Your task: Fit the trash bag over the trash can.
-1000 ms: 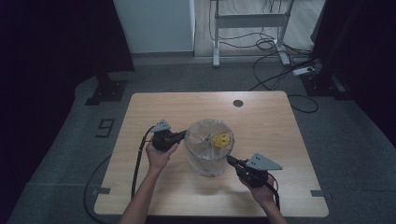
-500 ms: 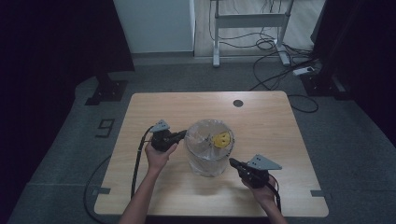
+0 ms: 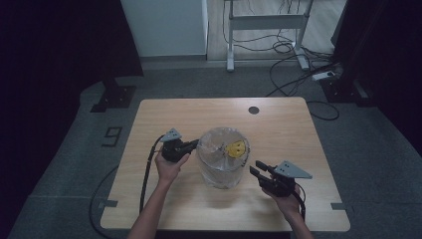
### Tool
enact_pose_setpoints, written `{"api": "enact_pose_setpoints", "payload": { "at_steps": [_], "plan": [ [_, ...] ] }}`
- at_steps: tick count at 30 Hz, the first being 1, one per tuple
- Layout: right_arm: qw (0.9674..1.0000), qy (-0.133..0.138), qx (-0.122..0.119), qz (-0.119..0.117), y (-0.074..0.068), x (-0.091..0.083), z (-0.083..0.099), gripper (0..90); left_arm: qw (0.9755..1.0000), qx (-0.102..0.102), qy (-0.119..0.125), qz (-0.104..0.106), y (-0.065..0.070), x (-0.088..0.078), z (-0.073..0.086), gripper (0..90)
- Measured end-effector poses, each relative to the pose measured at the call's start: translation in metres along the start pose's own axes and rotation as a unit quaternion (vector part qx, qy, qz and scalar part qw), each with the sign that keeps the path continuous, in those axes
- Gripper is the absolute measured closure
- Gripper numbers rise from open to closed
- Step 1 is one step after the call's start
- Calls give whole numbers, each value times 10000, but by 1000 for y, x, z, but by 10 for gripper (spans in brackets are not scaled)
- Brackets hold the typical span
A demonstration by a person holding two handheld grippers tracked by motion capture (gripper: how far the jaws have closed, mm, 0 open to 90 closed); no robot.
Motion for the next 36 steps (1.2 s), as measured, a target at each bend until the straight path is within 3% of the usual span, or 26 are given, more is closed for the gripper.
{"api": "enact_pose_setpoints", "payload": {
  "at_steps": [3, 5, 7, 12, 15, 17, 20, 23, 30, 36],
  "plan": [
    [9998, 87, -146, -88, -9, -2, -5, 581, 9999, -6, 54, -91, -1, -2, 0, 824],
    [9996, 118, -230, -102, -14, -3, -7, 566, 9996, -43, 177, -204, -3, -7, -1, 672],
    [9995, 132, -241, -147, -17, -4, -8, 562, 9991, -125, 350, -182, -7, -14, -2, 530],
    [9996, 121, -198, -147, -17, -4, -7, 556, 9983, -150, 495, -253, -14, -29, -3, 372],
    [9996, 139, -184, -139, -16, -6, -8, 557, 9980, -142, 563, -232, -18, -38, -2, 352],
    [9997, 148, -171, -135, -15, -7, -8, 556, 9981, -79, 609, -84, -18, -44, -4, 356],
    [9997, 152, -134, -130, -13, -9, -8, 556, 9979, 159, 602, 170, -12, -50, -9, 366],
    [9998, 137, -96, -113, -11, -10, -6, 556, 9972, 397, 563, 288, -4, -54, -18, 370],
    [9999, 105, 3, -28, -5, -12, -3, 551, 9956, 765, 316, 447, 8, -52, -35, 395],
    [9999, 99, 76, -101, 0, -13, -1, 541, 9923, 939, 225, 782, 11, -48, -47, 400]
  ]
}}
Point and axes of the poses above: each handheld gripper's, and its own axes: x roughly forward along the jaws, z roughly out of its underside, y roughly to its right, the point moved 3 cm from there along x, roughly forward along the jaws, and after that the axes turned 12 degrees about x, right-handed, at the moved point
